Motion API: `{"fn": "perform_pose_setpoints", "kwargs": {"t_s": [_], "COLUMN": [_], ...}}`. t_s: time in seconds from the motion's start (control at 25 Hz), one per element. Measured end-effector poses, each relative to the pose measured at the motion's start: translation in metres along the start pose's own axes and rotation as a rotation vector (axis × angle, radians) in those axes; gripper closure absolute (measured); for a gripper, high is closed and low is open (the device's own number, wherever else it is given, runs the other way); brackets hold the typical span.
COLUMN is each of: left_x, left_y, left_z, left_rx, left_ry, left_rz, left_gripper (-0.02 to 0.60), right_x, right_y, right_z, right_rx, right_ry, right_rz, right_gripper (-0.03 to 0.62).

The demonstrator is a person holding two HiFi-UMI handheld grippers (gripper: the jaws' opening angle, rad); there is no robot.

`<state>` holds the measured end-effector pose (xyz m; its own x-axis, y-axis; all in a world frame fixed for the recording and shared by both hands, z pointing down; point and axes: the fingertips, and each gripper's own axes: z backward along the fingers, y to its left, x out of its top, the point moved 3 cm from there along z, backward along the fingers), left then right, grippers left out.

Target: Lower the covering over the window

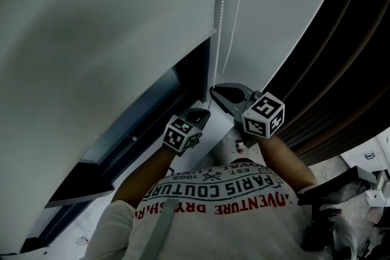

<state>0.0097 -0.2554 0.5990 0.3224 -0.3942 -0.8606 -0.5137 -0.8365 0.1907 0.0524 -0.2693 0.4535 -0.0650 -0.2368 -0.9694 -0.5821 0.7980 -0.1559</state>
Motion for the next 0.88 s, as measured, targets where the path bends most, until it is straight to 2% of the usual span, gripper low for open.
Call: {"fn": "perform_pose_setpoints", "kwargs": {"t_s": [0.2, 0.44, 0.68, 0.76, 0.88], "left_x": [-0.024, -0.055, -0.055, -0.05, -0.035], "left_y": [0.0, -0.005, 0.005, 0.01, 0.013], "left_z": [-0.009, -0.024, -0.022, -0.016, -0.004], "left_rx": [-0.015, -0.026, 0.014, 0.035, 0.073], "left_ry": [0.038, 0.114, 0.073, 0.045, -0.022], "left_rz": [0.071, 0.163, 0.187, 0.193, 0.217], "left_gripper": [0.574, 0.574, 0.569, 0.512, 0.477], "right_x": [-0.029, -0.066, -0.072, -0.072, -0.07], "right_y": [-0.003, -0.011, -0.023, -0.025, -0.026], "right_z": [-0.006, -0.004, 0.0, 0.002, 0.006], "right_rx": [-0.006, -0.032, -0.065, -0.071, -0.084], "right_ry": [0.028, 0.108, 0.1, 0.1, 0.105], "right_rz": [-0.034, -0.067, -0.084, -0.084, -0.045], "right_gripper": [0.588, 0.588, 0.588, 0.587, 0.585]}}
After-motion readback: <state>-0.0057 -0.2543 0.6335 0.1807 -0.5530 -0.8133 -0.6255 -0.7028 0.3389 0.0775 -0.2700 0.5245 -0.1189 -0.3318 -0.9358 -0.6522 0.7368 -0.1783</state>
